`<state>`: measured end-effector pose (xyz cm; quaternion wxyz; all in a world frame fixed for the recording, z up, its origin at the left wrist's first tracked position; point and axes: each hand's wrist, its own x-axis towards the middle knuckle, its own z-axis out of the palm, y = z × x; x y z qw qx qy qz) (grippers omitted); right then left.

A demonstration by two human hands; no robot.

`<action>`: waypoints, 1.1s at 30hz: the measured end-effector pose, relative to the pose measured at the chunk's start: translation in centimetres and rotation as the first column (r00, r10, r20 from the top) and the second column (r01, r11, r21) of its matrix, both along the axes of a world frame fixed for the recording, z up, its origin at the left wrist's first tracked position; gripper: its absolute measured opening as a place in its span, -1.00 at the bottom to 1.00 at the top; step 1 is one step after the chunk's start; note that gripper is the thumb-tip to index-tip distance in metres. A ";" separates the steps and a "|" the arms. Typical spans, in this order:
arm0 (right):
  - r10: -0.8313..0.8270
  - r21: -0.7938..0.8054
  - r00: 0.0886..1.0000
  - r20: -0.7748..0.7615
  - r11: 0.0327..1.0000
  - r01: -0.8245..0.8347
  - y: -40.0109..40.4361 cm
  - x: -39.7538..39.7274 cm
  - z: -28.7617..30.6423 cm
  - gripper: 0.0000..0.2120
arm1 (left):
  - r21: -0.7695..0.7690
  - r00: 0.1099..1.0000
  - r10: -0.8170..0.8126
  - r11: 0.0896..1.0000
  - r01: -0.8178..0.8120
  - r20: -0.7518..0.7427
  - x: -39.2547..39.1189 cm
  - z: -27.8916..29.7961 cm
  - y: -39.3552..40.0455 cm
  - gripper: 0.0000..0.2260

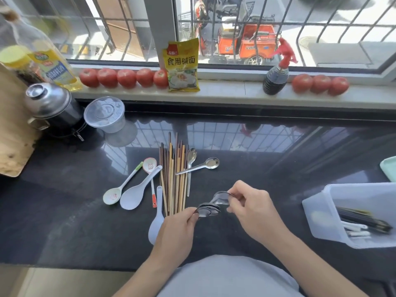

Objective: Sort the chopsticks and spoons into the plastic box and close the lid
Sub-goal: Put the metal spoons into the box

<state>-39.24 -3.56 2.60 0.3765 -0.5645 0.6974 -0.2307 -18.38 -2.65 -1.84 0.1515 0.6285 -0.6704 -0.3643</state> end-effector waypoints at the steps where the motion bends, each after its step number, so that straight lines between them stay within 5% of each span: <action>1: 0.026 0.029 0.999 0.041 0.999 -0.027 0.1 0.4 0.0 -0.82 | 0.037 1.000 -0.006 0.999 0.007 -0.028 0.0 0.1 0.1 -0.78; 6: 0.059 0.197 0.963 0.264 0.974 -0.113 -0.5 1.2 0.5 -0.84 | 0.276 0.951 0.087 0.961 -0.002 -0.296 -0.2 0.5 0.3 -0.76; 11: 0.127 0.431 0.913 0.388 0.850 -0.302 -3.2 0.6 -0.5 -0.76 | 0.418 0.951 0.170 0.907 -0.049 -0.257 1.3 0.1 0.6 -0.73; 14: -0.211 0.503 0.943 0.258 0.862 0.055 -7.6 0.1 -4.3 -0.78 | 0.481 0.932 0.277 0.866 -0.137 -0.233 2.3 0.2 0.8 -0.75; 16: -0.382 0.475 0.911 0.153 0.837 0.271 -11.1 -0.2 -6.9 -0.69 | 0.500 0.915 0.348 0.841 -0.208 -0.205 2.9 0.1 0.8 -0.74; 19: -0.370 0.472 0.926 0.067 0.830 0.298 -14.5 0.2 -9.4 -0.55 | 0.522 0.862 0.468 0.793 -0.313 -0.194 4.0 -0.2 0.6 -0.73; 23: -0.286 0.421 0.957 -0.044 0.863 0.278 -15.6 1.0 -11.7 -0.77 | 0.527 0.811 0.545 0.763 -0.375 -0.211 5.1 0.4 0.6 -0.77; 28: -0.393 0.315 0.920 0.009 0.874 0.370 -14.5 -0.6 -10.4 -0.85 | 0.484 0.850 0.496 0.797 -0.362 -0.180 5.6 0.7 0.6 -0.70; 33: -0.342 0.095 0.933 -0.116 0.931 0.353 -7.9 -3.5 -5.5 -0.87 | 0.328 0.950 0.284 0.916 -0.229 -0.132 4.4 0.3 0.0 -0.77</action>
